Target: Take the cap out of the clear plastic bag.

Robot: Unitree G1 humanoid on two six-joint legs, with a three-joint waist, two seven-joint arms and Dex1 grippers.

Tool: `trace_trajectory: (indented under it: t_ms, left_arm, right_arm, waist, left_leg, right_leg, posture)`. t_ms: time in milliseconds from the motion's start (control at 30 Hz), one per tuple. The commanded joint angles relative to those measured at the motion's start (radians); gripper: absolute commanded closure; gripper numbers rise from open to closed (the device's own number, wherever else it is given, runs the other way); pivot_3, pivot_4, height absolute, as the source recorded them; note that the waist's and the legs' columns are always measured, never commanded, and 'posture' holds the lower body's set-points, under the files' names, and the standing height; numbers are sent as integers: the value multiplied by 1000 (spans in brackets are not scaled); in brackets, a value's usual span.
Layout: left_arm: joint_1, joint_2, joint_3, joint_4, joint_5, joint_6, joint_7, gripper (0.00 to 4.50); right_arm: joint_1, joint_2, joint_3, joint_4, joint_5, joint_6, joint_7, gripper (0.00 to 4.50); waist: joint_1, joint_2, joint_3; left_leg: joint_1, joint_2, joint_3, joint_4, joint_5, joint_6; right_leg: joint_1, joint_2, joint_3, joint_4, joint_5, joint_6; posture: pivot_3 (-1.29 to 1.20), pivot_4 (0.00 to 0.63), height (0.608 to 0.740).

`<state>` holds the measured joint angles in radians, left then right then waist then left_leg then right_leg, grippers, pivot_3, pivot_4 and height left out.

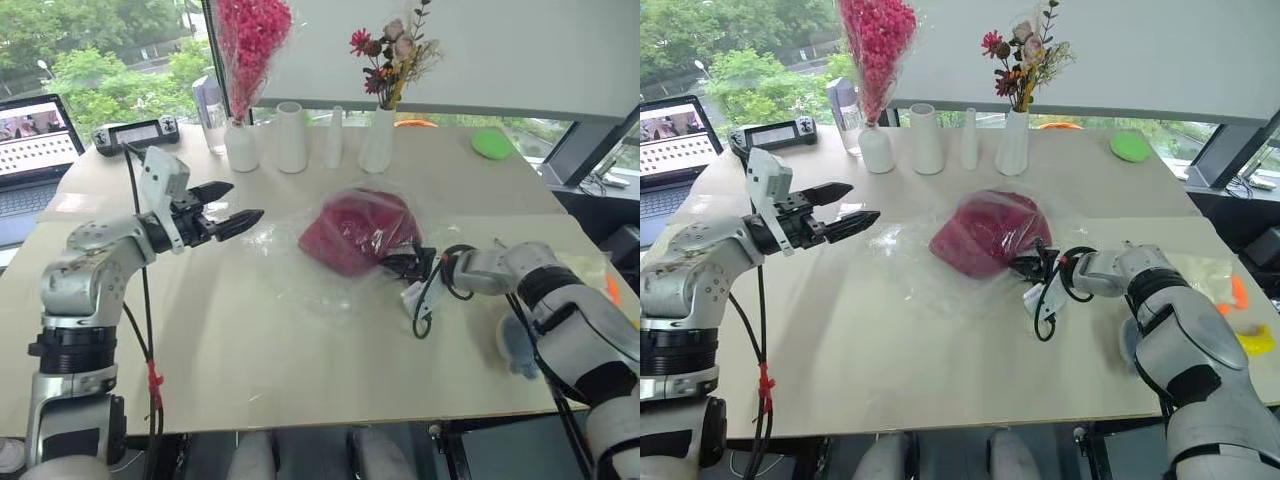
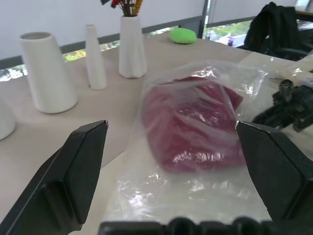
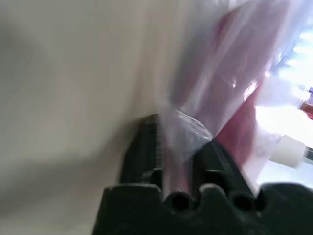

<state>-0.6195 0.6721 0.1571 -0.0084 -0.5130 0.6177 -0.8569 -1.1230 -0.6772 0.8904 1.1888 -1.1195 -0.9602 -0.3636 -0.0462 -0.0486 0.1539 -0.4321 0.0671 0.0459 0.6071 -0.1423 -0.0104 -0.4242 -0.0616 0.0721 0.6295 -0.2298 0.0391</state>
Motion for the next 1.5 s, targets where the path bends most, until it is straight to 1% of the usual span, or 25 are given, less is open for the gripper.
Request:
trace_trajectory:
  t_ms: [33, 133, 167, 267, 333, 400, 433, 500, 533, 600, 667, 733, 800, 867, 900, 933, 1000, 1067, 1100, 1167, 1200, 1267, 1333, 1433, 1500]
  left_arm:
    - [-31, -9, -14, -3, -8, -4, -13, 0]
    - [-40, -25, -29, 4, -8, -6, -18, 0]
    - [-45, -30, -33, 10, -6, -9, -19, 0]
    - [-57, -38, -43, 24, -3, -16, -27, 0]
    - [-63, -42, -49, 34, -1, -20, -34, 0]
    - [-71, -45, -56, 47, 2, -25, -44, 0]
    - [-75, -47, -62, 53, 5, -29, -51, 0]
    - [-84, -54, -72, 64, 7, -34, -62, 0]
    - [-88, -56, -75, 71, 7, -35, -66, 0]
    - [-98, -60, -83, 80, 7, -36, -80, 0]
    - [-107, -63, -94, 95, 13, -41, -93, 0]
    - [-117, -67, -99, 113, 20, -50, -100, 0]
    - [-130, -73, -104, 135, 28, -61, -104, 0]
    - [-142, -82, -109, 157, 36, -75, -109, 0]
    - [-146, -85, -112, 164, 39, -82, -112, 0]
    - [-150, -90, -115, 171, 42, -87, -115, 0]
    - [-157, -99, -118, 179, 47, -95, -117, 0]
    - [-159, -105, -118, 179, 49, -98, -115, 0]
    - [-156, -106, -117, 175, 49, -97, -113, 0]
    - [-149, -104, -115, 165, 48, -96, -112, 0]
    - [-142, -100, -114, 159, 48, -95, -111, 0]
    - [-134, -95, -109, 153, 48, -93, -107, 0]
    - [-131, -93, -107, 152, 48, -93, -103, 0]
    - [-126, -92, -106, 146, 47, -89, -99, 0]
    - [-124, -91, -108, 142, 47, -88, -98, 0]
  right_arm:
    - [-14, -18, -37, 44, 24, 69, -29, 1581]
    - [13, -26, -150, 106, 159, 202, 172, 593]
    - [32, -39, -218, 120, 245, 222, 280, 339]
    - [100, -102, -397, 60, 460, 263, 482, 339]
    - [185, -152, -510, -88, 612, 306, 620, 339]
    - [337, -201, -642, -404, 838, 468, 816, 339]
    - [446, -231, -708, -645, 1015, 633, 940, 339]
    - [626, -310, -821, -1048, 1294, 942, 1100, 339]
    - [688, -343, -869, -1191, 1382, 1068, 1140, 339]
    - [776, -404, -974, -1418, 1548, 1284, 1169, 339]
    - [778, -429, -1024, -1582, 1649, 1442, 1143, 339]
    - [702, -408, -988, -1692, 1696, 1573, 1085, 339]
    - [587, -360, -880, -1754, 1663, 1672, 1041, 339]
    - [476, -289, -770, -1769, 1606, 1731, 1013, 339]
    - [420, -234, -716, -1761, 1581, 1766, 985, 339]
    - [375, -181, -666, -1750, 1558, 1786, 966, 339]
    - [322, -94, -536, -1711, 1460, 1782, 937, 339]
    - [313, -27, -459, -1665, 1384, 1768, 908, 339]
    - [311, 0, -430, -1644, 1351, 1763, 896, 339]
    - [305, 41, -409, -1624, 1320, 1771, 890, 339]
    - [299, 54, -410, -1620, 1313, 1779, 895, 339]
    - [292, 80, -424, -1613, 1307, 1790, 900, 339]
    - [292, 97, -432, -1605, 1293, 1797, 898, 339]
    - [295, 99, -395, -1586, 1235, 1796, 892, 339]
    - [291, 116, -394, -1605, 1230, 1823, 899, 339]
  waist:
    - [0, 0, 0]
    - [0, 0, 0]
    - [1, 0, 0]
    - [10, 0, 1]
    - [9, 0, 1]
    - [6, 0, 1]
    - [5, 0, 1]
    - [-1, 2, 2]
    - [-1, 4, 3]
    - [-2, 7, 4]
    - [-2, 7, 4]
    - [-2, 7, 5]
    - [-3, 7, 5]
    - [1, 7, 5]
    - [2, 6, 5]
    - [3, 7, 5]
    - [6, 7, 5]
    - [11, 7, 5]
    - [14, 7, 5]
    - [22, 7, 5]
    - [27, 7, 5]
    - [33, 7, 5]
    - [34, 7, 5]
    - [33, 7, 5]
    - [33, 7, 5]
  left_leg:
    - [0, 0, 0, -1, 0, 0]
    - [0, 0, 0, -1, -1, -1]
    - [0, 0, 0, -1, -1, -1]
    - [0, 0, -2, 1, -1, -1]
    - [-2, 0, -2, 2, -1, -1]
    - [-2, 0, -2, 2, -1, -1]
    - [-2, 0, -2, 2, -1, -1]
    - [-2, 1, -3, 2, -1, -1]
    - [-1, 1, -4, 2, -1, -1]
    - [0, 1, -4, 2, -1, -1]
    - [1, 1, -4, 3, -1, -1]
    - [2, 1, -5, 5, -1, -1]
    - [3, 1, -5, 8, -1, -1]
    - [3, 1, -5, 8, -3, -4]
    - [3, 1, -4, 8, -3, -4]
    - [2, 1, -4, 8, -3, -4]
    - [0, 1, -4, 8, -2, -2]
    - [-5, 1, -4, 8, -1, 0]
    - [-8, 1, -4, 9, -1, 0]
    - [-16, 1, -4, 9, -1, -1]
    - [-22, 0, -4, 9, -1, -1]
    - [-29, 0, -5, 12, -1, -1]
    - [-29, 0, -5, 14, -2, 0]
    - [-29, 1, -5, 19, -2, 1]
    - [-28, 1, -5, 21, -2, 1]
  right_leg:
    - [0, 0, 0, 0, -1, 0]
    - [0, 1, 0, 0, -2, 0]
    - [0, 0, 0, 0, -2, 0]
    - [3, 0, -1, -1, -1, 1]
    - [3, 0, -1, -2, -1, 2]
    - [3, 0, -1, -3, -1, 3]
    - [3, 0, -1, -2, -1, 3]
    - [3, 2, -1, 0, -1, 3]
    - [2, 2, -1, 2, -1, 3]
    - [2, 3, -1, 4, -1, 3]
    - [3, 3, -1, 4, -3, 6]
    - [3, 3, -1, 5, -4, 8]
    - [3, 3, -1, 3, -5, 0]
    - [3, 3, -1, 2, -3, -1]
    - [2, 2, -1, 2, -3, -1]
    - [2, 2, -1, 2, -3, -1]
    - [0, 2, -1, 2, -3, -1]
    - [-3, 3, -1, 3, -1, -5]
    - [-4, 3, -1, 3, 0, 0]
    - [-12, 3, -1, 4, 1, 2]
    - [-17, 3, -1, 4, 2, 3]
    - [-23, 3, -2, 5, 2, 4]
    - [-22, 3, -2, 4, 2, 4]
    - [-20, 3, -3, 6, 3, 5]
    - [-19, 3, -2, 9, 3, 6]
  posture:
    - [0, 150, 740]
    - [0, 150, 740]
    - [0, 150, 740]
    - [0, 150, 740]
    - [0, 150, 740]
    - [0, 150, 740]
    - [0, 150, 740]
    - [0, 150, 740]
    - [0, 150, 740]
    - [0, 150, 740]
    - [0, 150, 740]
    - [0, 150, 740]
    - [0, 150, 740]
    - [0, 150, 740]
    - [0, 150, 740]
    - [0, 150, 740]
    - [0, 150, 740]
    - [0, 150, 740]
    - [0, 150, 740]
    - [0, 150, 740]
    - [0, 150, 740]
    - [0, 150, 740]
    - [0, 150, 740]
    - [0, 150, 740]
    - [0, 150, 740]
